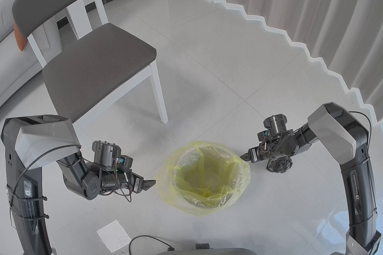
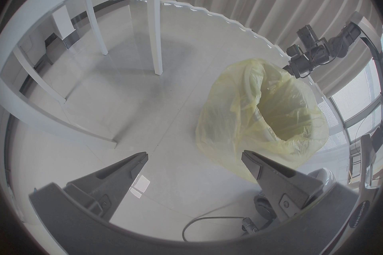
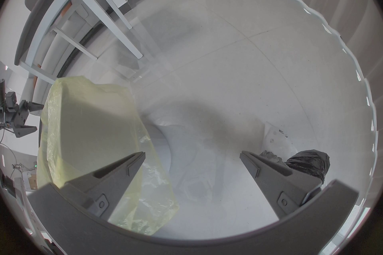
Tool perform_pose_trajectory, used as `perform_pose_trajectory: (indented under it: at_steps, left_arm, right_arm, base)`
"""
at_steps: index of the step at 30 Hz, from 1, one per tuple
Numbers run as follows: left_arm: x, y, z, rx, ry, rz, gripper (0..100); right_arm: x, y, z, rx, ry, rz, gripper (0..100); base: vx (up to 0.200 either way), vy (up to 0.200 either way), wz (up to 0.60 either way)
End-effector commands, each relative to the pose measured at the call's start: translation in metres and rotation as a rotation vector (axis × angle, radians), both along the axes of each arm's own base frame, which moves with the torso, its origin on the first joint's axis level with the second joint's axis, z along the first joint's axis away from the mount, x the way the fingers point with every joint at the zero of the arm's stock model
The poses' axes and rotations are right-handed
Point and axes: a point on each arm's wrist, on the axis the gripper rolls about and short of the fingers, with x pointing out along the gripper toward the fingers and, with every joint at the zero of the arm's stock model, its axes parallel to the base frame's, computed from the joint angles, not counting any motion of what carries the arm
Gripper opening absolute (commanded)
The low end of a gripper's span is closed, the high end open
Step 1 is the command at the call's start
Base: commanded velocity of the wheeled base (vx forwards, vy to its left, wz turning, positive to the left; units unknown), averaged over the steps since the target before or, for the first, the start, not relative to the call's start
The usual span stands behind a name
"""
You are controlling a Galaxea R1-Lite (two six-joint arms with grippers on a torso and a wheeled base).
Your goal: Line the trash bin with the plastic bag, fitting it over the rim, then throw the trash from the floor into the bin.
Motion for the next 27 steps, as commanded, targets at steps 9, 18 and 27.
perform_pose_trajectory:
  at_steps: [9, 18, 27]
  left_arm:
    - [0.014, -0.038, -0.043, 0.004, 0.023, -0.075, 100]
    - [0.018, -0.04, -0.05, 0.022, 0.023, -0.06, 100]
    - [0.019, -0.036, -0.049, 0.029, 0.018, -0.049, 100]
  right_arm:
    - [-0.033, -0.04, 0.044, -0.066, -0.008, 0.008, 100]
    - [-0.055, -0.029, 0.033, -0.045, 0.01, 0.057, 100]
    - [-0.064, -0.014, 0.035, -0.041, 0.02, 0.093, 100]
  base:
    - [0.0, 0.0, 0.0]
    - [0.0, 0.0, 0.0]
    - [0.0, 0.0, 0.0]
